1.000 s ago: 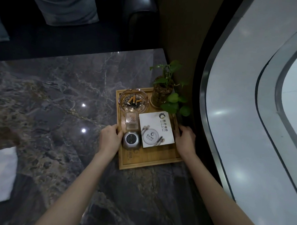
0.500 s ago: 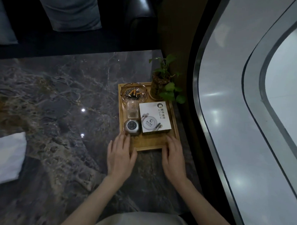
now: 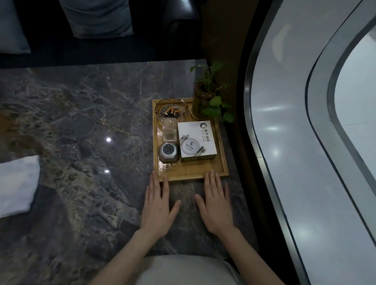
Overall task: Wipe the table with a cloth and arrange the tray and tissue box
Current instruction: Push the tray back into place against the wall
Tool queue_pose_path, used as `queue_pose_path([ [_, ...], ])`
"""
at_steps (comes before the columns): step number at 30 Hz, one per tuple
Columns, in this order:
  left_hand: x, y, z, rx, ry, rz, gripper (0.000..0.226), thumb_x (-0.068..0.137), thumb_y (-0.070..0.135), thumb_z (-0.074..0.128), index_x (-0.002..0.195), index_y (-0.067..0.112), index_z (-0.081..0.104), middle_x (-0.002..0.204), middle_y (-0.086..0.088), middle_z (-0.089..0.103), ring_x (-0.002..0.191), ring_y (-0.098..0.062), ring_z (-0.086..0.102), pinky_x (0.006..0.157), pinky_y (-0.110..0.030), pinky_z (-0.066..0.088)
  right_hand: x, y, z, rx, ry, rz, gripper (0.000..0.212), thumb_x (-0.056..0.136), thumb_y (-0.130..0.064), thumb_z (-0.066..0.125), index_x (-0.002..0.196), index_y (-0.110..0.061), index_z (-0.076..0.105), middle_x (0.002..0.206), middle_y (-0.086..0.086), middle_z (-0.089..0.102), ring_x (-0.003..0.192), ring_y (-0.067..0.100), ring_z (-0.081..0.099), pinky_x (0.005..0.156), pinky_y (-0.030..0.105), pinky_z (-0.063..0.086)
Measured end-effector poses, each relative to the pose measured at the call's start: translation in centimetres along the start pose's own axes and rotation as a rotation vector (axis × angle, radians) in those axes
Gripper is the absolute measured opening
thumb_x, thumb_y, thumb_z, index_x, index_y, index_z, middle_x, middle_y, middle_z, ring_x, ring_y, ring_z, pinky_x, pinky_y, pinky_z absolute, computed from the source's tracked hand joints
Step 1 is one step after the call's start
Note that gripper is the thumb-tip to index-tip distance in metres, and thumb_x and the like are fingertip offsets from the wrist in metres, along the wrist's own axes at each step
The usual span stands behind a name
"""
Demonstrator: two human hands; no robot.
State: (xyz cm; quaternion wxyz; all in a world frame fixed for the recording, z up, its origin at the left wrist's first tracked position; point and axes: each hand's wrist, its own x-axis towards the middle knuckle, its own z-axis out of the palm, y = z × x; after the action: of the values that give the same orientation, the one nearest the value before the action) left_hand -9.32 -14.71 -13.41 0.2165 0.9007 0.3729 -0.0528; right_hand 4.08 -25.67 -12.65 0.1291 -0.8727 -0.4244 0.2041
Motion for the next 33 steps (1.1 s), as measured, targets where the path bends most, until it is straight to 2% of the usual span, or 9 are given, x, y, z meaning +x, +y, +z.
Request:
queue_pose_path([
  [2, 0.2, 0.0, -0.1, -0.016, -0.013, 0.002, 0.089, 0.075, 0.073, -0.003, 0.140, 0.015, -0.022, 0.145, -0.013, -0.034, 0.138, -0.024, -0.024, 0.114, -0.035, -0.007, 0.1, 0.2, 0.0, 0.004, 0.002, 0.003, 0.067, 0.084, -0.057, -0.003, 0.139, -0.022, -0.017, 0.150, -0.005, -0.021, 0.138, 0.008, -0.021, 0.115, 0.036, -0.012],
  [12, 2.2, 0.8, -1.0, -0.024, -0.095, 0.034, 0.090, 0.068, 0.075, -0.011, 0.134, 0.018, -0.033, 0.140, -0.011, -0.043, 0.137, -0.023, -0.029, 0.113, -0.032, -0.011, 2.6, 0.9, -0.7, 0.040, 0.040, 0.031, 0.066, 0.085, -0.053, 0.001, 0.140, -0.020, -0.016, 0.148, -0.006, -0.021, 0.138, 0.007, -0.020, 0.113, 0.035, -0.013],
  [18, 3.4, 1.8, -1.5, -0.033, -0.107, 0.032, 0.087, 0.070, 0.071, -0.005, 0.133, 0.018, -0.031, 0.140, -0.009, -0.042, 0.136, -0.021, -0.029, 0.112, -0.031, -0.010, 3.9, 1.6, -1.3, 0.032, 0.042, 0.040, 0.070, 0.084, -0.053, -0.001, 0.143, -0.017, -0.013, 0.147, -0.007, -0.020, 0.137, 0.006, -0.019, 0.113, 0.034, -0.012],
  [27, 4.6, 2.5, -1.7, -0.053, -0.115, 0.033, 0.093, 0.063, 0.077, -0.016, 0.134, 0.020, -0.029, 0.139, -0.008, -0.041, 0.134, -0.019, -0.029, 0.114, -0.032, -0.008, 5.3, 2.1, -2.1, 0.018, 0.036, 0.050, 0.067, 0.089, -0.050, 0.005, 0.145, -0.016, -0.009, 0.154, -0.002, -0.013, 0.137, 0.007, -0.019, 0.114, 0.035, -0.012],
  [31, 4.8, 2.8, -1.9, -0.063, -0.115, 0.031, 0.091, 0.068, 0.079, -0.005, 0.133, 0.019, -0.028, 0.138, -0.007, -0.041, 0.134, -0.018, -0.029, 0.114, -0.031, -0.008, 5.6, 2.2, -2.3, 0.016, 0.037, 0.046, 0.071, 0.084, -0.052, 0.001, 0.145, -0.016, -0.009, 0.157, 0.001, -0.009, 0.136, 0.006, -0.019, 0.114, 0.035, -0.012],
  [33, 4.9, 2.9, -2.0, -0.064, -0.111, 0.027, 0.086, 0.072, 0.072, 0.001, 0.133, 0.019, -0.028, 0.138, -0.007, -0.041, 0.134, -0.018, -0.029, 0.114, -0.031, -0.008, 5.6, 2.3, -2.3, 0.022, 0.036, 0.047, 0.068, 0.087, -0.050, 0.005, 0.145, -0.017, -0.009, 0.157, 0.001, -0.008, 0.136, 0.005, -0.019, 0.115, 0.035, -0.012],
])
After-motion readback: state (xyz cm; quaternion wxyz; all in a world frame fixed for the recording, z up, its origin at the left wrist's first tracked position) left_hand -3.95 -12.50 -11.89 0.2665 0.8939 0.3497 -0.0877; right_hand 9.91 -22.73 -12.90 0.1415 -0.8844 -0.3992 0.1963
